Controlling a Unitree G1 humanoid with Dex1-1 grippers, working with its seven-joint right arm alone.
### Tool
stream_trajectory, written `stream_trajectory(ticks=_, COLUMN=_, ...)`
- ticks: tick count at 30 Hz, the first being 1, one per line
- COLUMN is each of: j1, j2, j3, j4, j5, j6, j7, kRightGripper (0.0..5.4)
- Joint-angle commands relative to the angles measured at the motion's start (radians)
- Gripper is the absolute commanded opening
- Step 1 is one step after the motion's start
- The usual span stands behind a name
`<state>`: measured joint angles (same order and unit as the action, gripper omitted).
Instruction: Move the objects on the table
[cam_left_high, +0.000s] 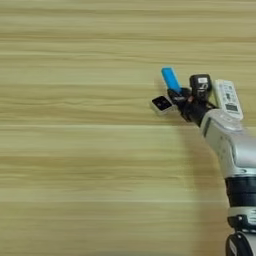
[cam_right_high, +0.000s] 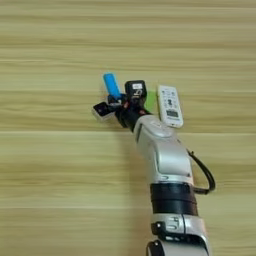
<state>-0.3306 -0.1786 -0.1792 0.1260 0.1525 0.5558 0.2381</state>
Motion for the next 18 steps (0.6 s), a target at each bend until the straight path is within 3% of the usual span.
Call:
stream_trajectory(ticks=1, j1=-0.097, j2=-0.039, j3=-0.022, j4=0.012, j5=-0.012, j6=-0.049, j7=-0.04, kRightGripper=1.42)
stream_trajectory(ticks=9, j1=-0.112, j2=-0.067, j3=-0.025, j4=0.087, j5=-0.042, j6=-0.064, j7=-0.087, kRightGripper=1.42)
stream_trajectory(ticks=18, j1=-0.11, j2=-0.086, j3=-0.05, j4=0.105, j5=-0.027, j6=-0.061, j7=-0.091, kRightGripper=1.42)
